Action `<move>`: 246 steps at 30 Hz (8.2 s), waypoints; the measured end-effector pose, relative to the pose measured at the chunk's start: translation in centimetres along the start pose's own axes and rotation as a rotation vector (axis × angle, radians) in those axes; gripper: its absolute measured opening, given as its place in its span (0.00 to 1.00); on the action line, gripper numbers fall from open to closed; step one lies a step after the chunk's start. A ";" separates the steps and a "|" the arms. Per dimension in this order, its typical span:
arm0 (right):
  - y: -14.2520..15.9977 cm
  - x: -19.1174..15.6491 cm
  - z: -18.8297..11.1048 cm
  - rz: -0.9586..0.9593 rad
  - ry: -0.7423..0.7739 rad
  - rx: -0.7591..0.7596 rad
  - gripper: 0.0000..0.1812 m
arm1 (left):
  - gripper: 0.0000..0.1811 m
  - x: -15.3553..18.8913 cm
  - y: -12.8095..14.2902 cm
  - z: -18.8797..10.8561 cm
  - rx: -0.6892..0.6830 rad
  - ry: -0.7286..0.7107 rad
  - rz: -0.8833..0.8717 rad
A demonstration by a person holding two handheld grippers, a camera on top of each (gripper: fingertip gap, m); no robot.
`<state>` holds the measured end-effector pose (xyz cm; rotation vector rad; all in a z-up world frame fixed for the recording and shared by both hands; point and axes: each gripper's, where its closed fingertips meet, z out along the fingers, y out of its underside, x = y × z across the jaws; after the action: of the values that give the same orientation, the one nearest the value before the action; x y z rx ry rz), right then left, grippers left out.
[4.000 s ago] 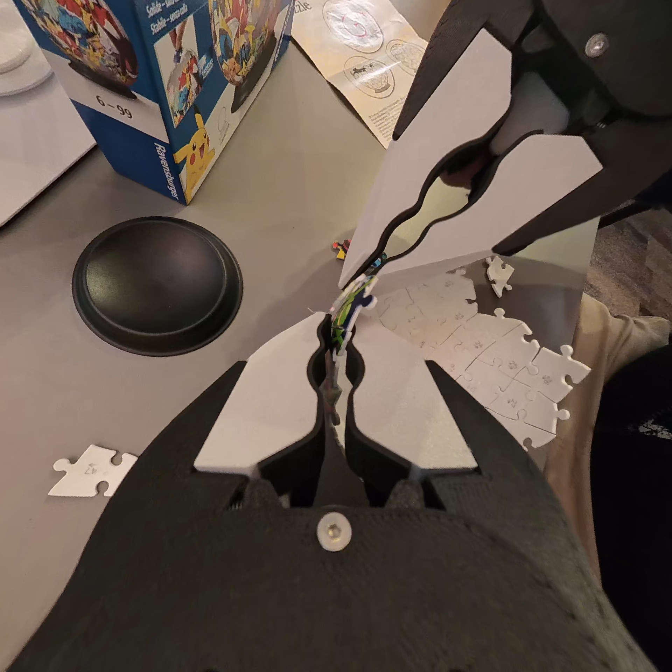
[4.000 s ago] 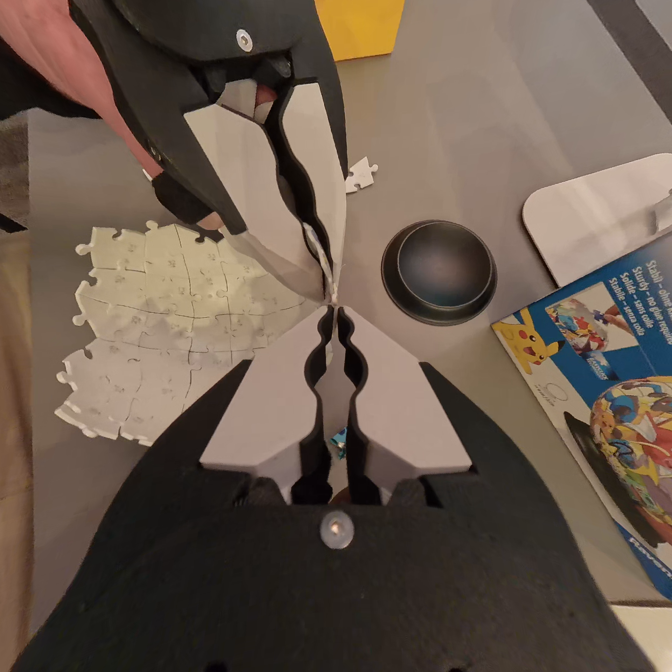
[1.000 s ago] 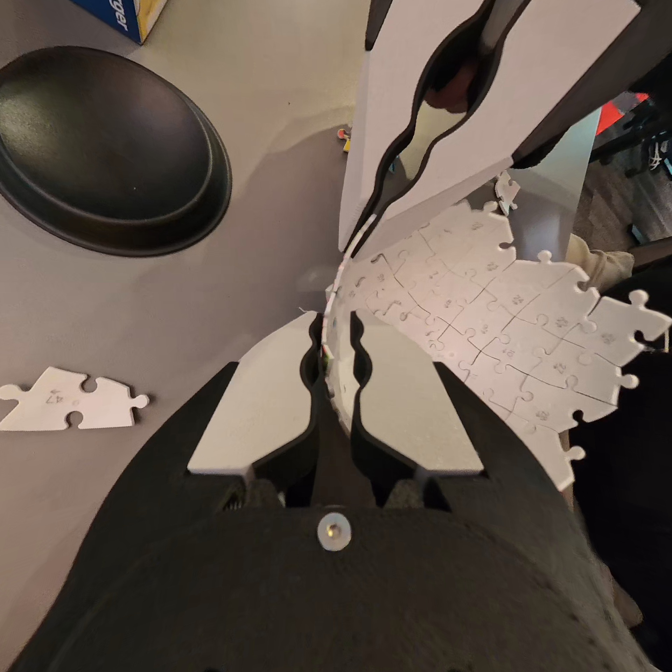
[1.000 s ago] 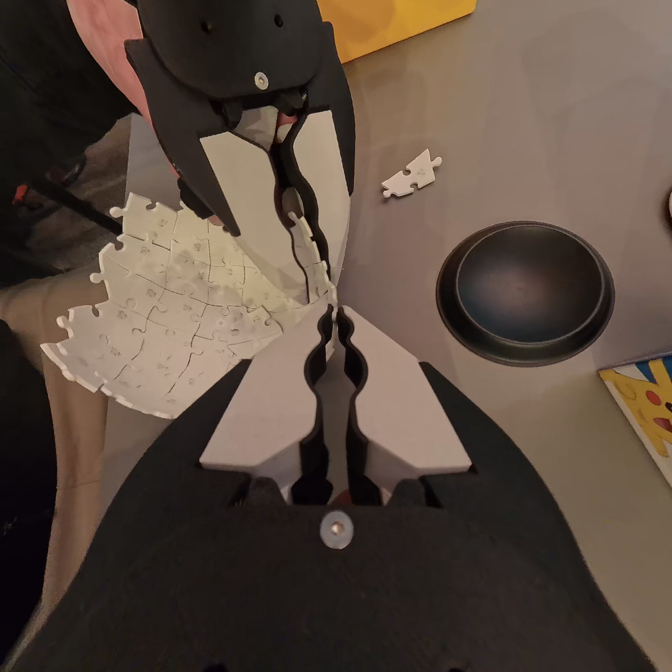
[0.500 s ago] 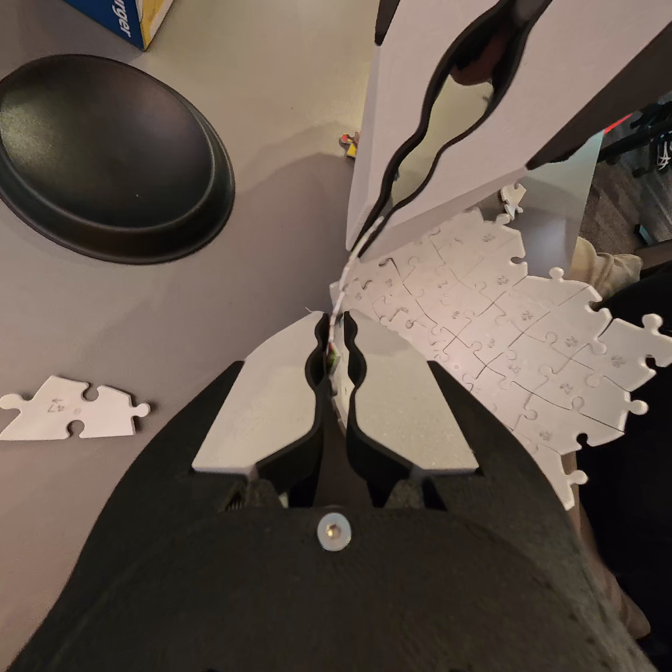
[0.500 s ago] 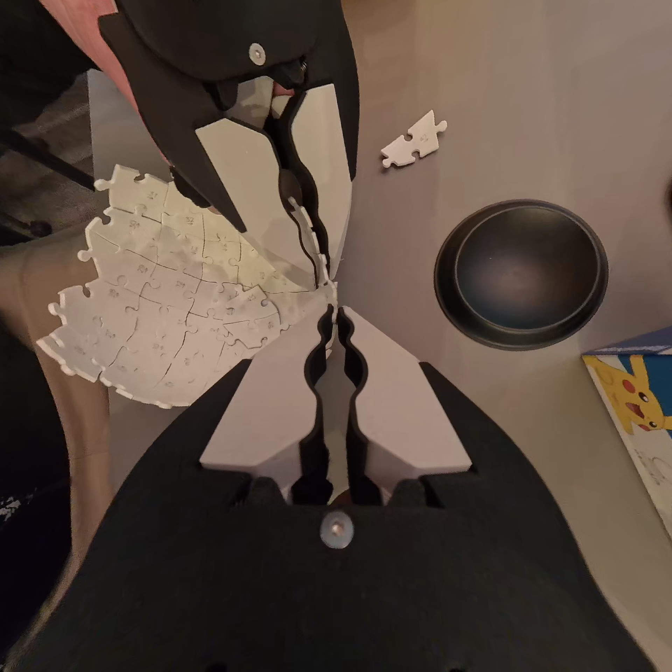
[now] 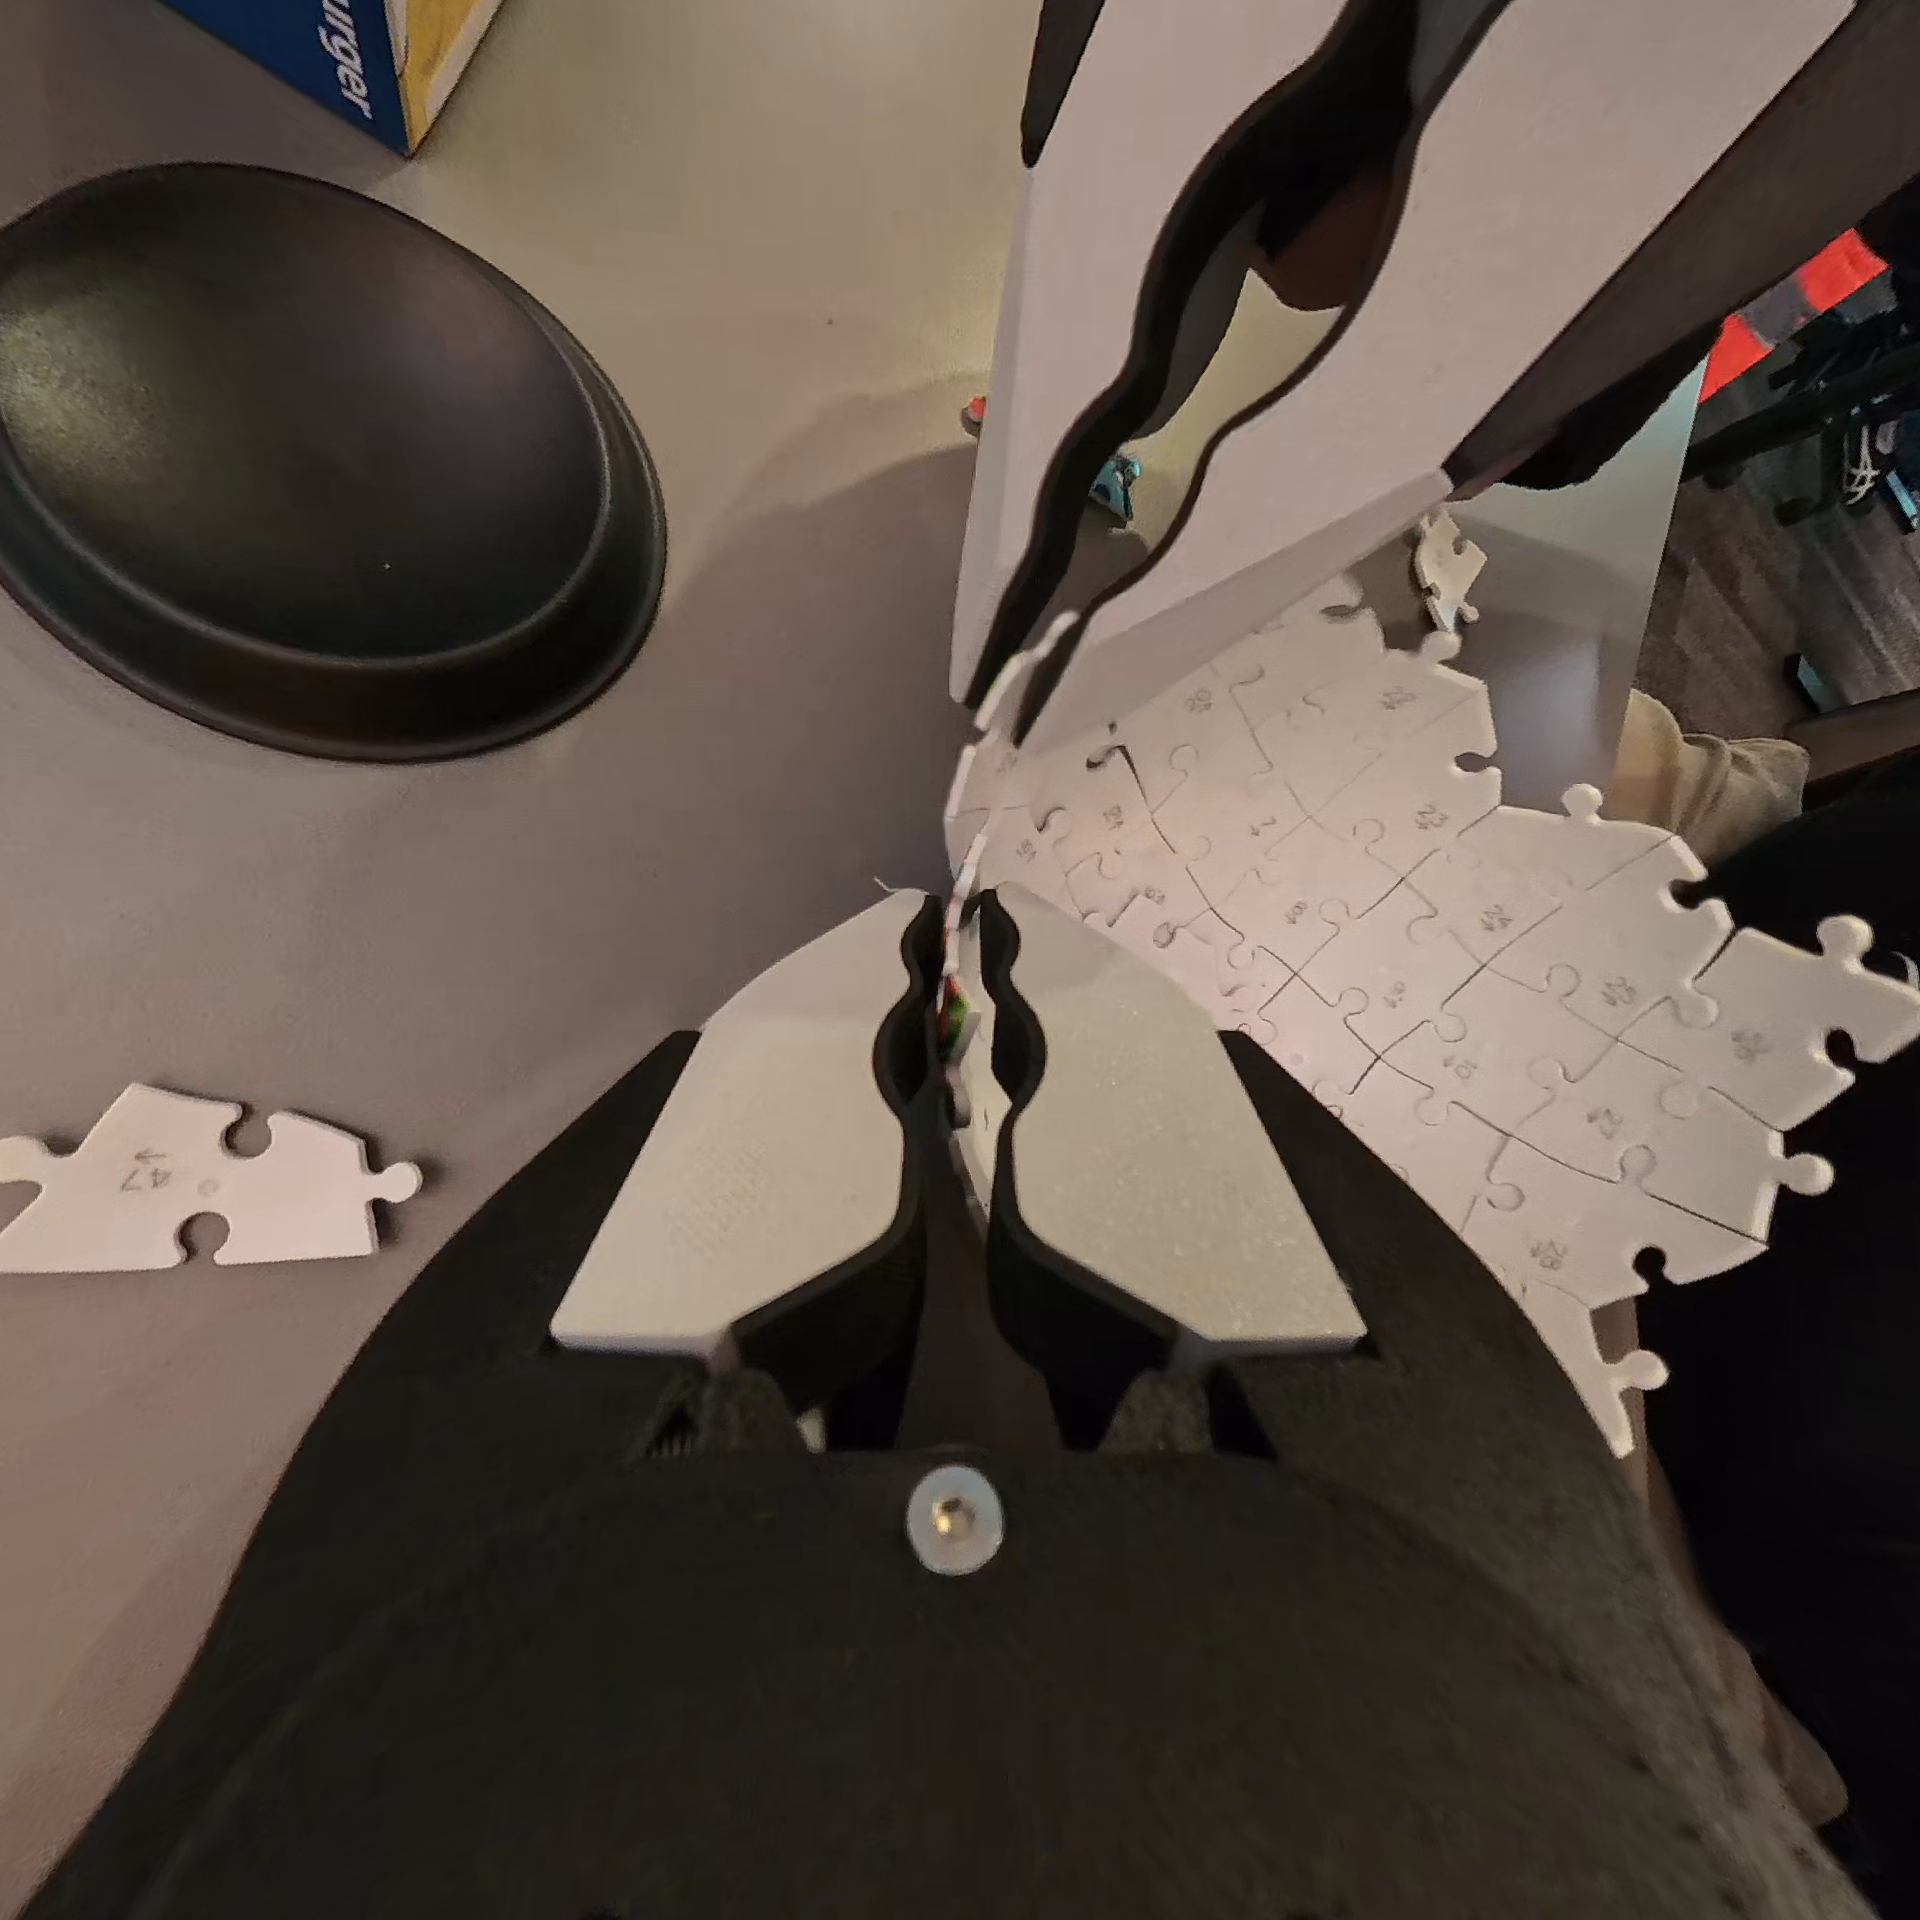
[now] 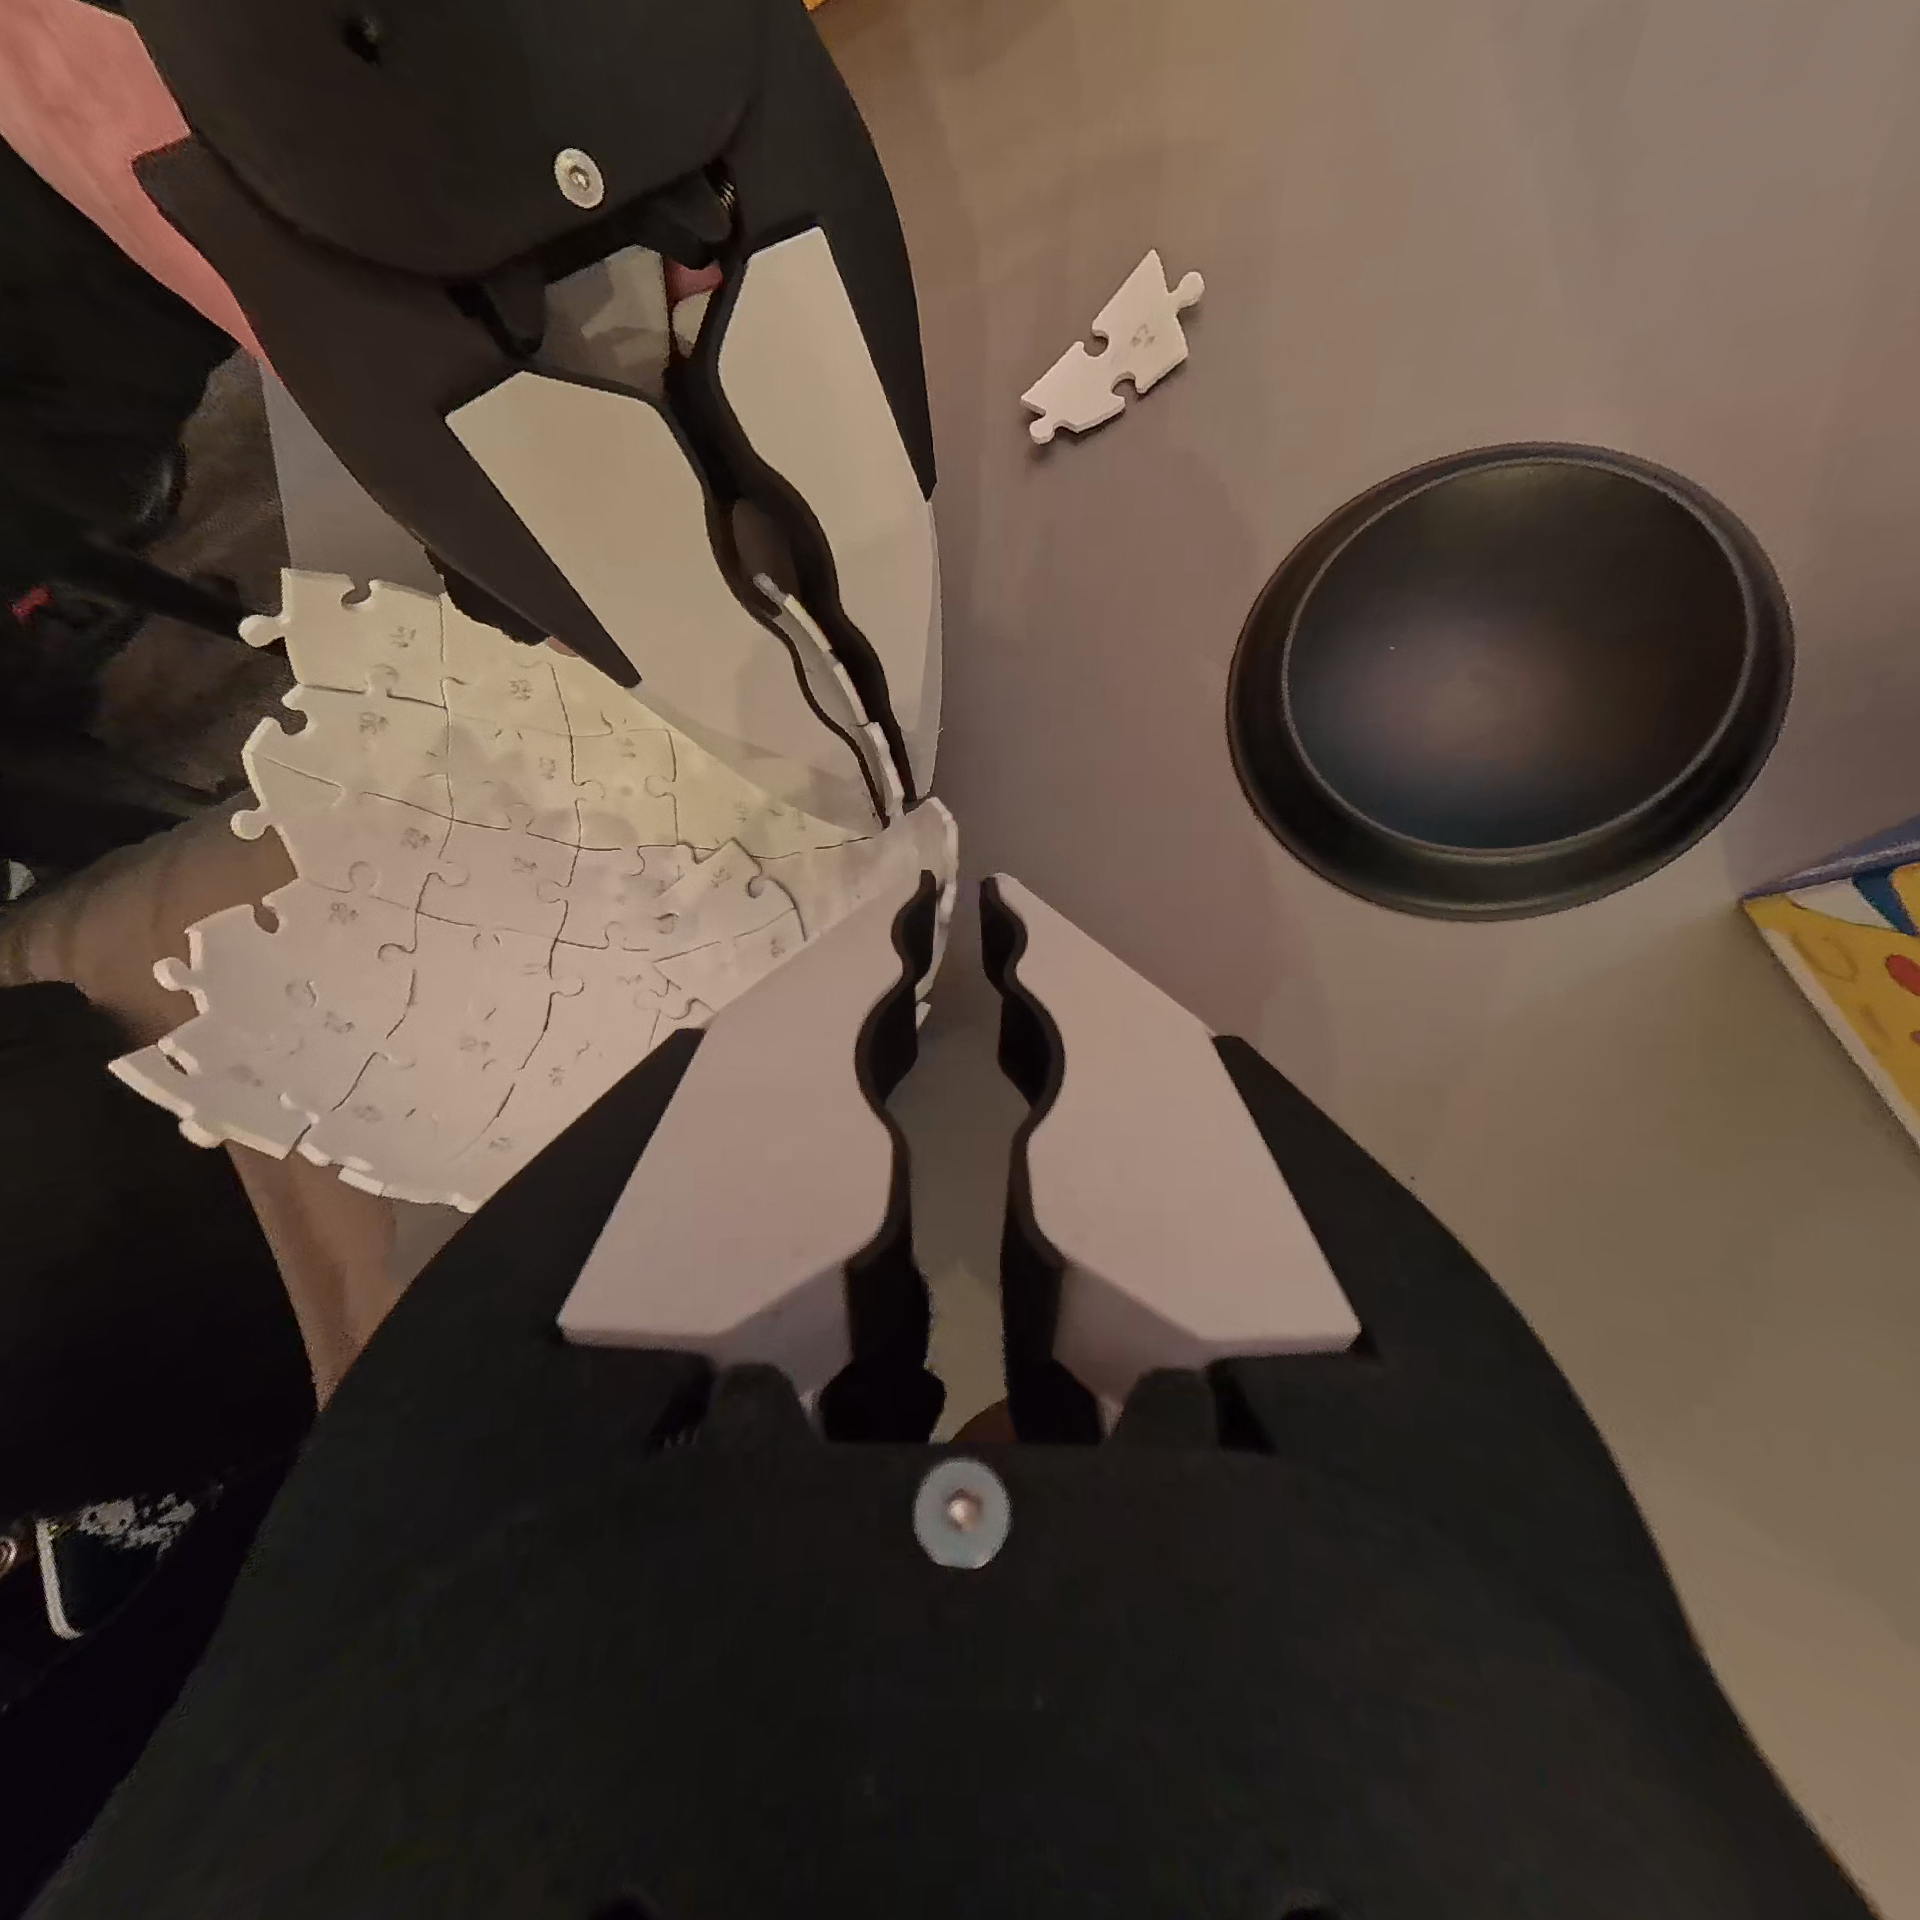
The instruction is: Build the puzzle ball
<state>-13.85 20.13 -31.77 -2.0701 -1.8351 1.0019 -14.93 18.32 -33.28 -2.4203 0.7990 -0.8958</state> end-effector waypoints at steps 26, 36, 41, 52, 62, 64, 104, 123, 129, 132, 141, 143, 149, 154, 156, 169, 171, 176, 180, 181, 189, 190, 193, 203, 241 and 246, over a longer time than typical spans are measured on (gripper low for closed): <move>0.7 -1.5 1.0 0.088 -0.170 -0.063 0.01 | 0.03 0.6 0.0 0.2 -0.003 0.042 -0.006; 0.6 -1.7 0.9 0.000 -0.133 -0.072 0.01 | 0.03 0.7 -0.1 0.1 0.012 0.080 -0.047; 0.6 -1.7 1.0 -0.030 -0.123 -0.092 0.01 | 0.03 0.7 0.0 0.1 0.009 0.095 -0.061; 0.3 -1.4 0.3 -0.010 -0.091 -0.104 0.12 | 0.04 0.8 0.0 0.0 0.011 0.089 -0.048; 1.2 -2.1 -0.8 0.047 -0.104 -0.151 0.11 | 0.04 1.3 -0.2 -0.2 -0.001 0.045 -0.040; 1.6 -2.1 -1.1 0.057 -0.096 -0.153 0.12 | 0.04 1.3 -0.2 -0.2 -0.008 0.028 -0.033; 1.6 -3.1 -0.8 0.038 0.121 -0.105 0.04 | 0.04 2.2 -0.2 -0.8 -0.035 -0.110 0.005; 1.3 -3.3 -0.7 -0.030 0.163 -0.072 0.01 | 0.09 3.1 -0.8 -1.1 0.026 -0.049 0.053; 1.0 -3.7 -0.5 -0.062 0.148 -0.074 0.01 | 0.11 3.5 -0.2 -0.6 -0.010 -0.045 0.126; 1.0 -3.8 -0.4 -0.070 0.147 -0.082 0.01 | 0.09 3.5 -0.3 -0.5 0.001 -0.032 0.126; 1.5 -3.8 -0.6 -0.024 0.143 -0.098 0.09 | 0.05 3.1 0.0 -0.4 -0.001 -0.037 0.115; 2.0 -3.7 -0.4 0.001 0.135 -0.123 0.10 | 0.05 3.2 -0.1 -0.4 0.000 -0.033 0.114; 2.2 -4.0 0.0 0.051 0.074 -0.143 0.08 | 0.05 3.2 0.1 -0.3 -0.009 -0.040 0.109; 2.1 -4.1 0.2 0.089 0.043 -0.132 0.02 | 0.05 3.1 0.1 -0.3 -0.016 -0.048 0.112; 2.2 -4.1 0.2 0.092 0.041 -0.137 0.01 | 0.05 3.2 0.2 -0.3 -0.022 -0.044 0.109; 1.9 -4.7 0.2 0.038 0.060 -0.124 0.01 | 0.16 4.0 0.8 -0.7 -0.062 -0.045 0.191; 1.7 -4.8 0.2 0.024 0.066 -0.126 0.01 | 0.18 4.0 1.1 -0.6 -0.080 -0.051 0.217; 1.8 -4.9 0.1 -0.003 0.085 -0.133 0.01 | 0.14 3.8 1.2 -0.5 -0.107 -0.083 0.248; 1.8 -5.0 0.1 -0.017 0.095 -0.134 0.01 | 0.09 3.8 1.4 -0.3 -0.122 -0.086 0.258; 1.8 -5.0 0.0 -0.021 0.097 -0.132 0.01 | 0.09 3.8 1.3 -0.3 -0.120 -0.081 0.258; 1.9 -5.2 0.1 -0.041 0.101 -0.138 0.01 | 0.07 4.1 1.1 -0.3 -0.095 -0.058 0.270; 1.9 -5.2 0.1 -0.042 0.105 -0.137 0.01 | 0.07 4.0 1.1 -0.3 -0.088 -0.056 0.268; 1.9 -5.1 0.0 -0.045 0.116 -0.137 0.01 | 0.06 4.1 1.0 -0.2 -0.082 -0.048 0.250; 1.3 -4.8 -0.5 -0.037 0.137 -0.101 0.02 | 0.05 3.8 0.7 -0.3 -0.076 -0.089 0.261; 0.9 -4.0 -3.9 0.056 0.147 0.032 0.13 | 0.06 3.2 -0.6 -0.9 -0.002 -0.203 0.257; 1.3 -3.2 -4.7 0.172 0.082 0.153 0.09 | 0.06 3.4 -0.7 -0.9 0.014 -0.192 0.279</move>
<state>-9.98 18.16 -27.83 -2.1687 -1.5126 1.0447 -13.22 16.48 -30.73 -2.2663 1.0187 -0.5517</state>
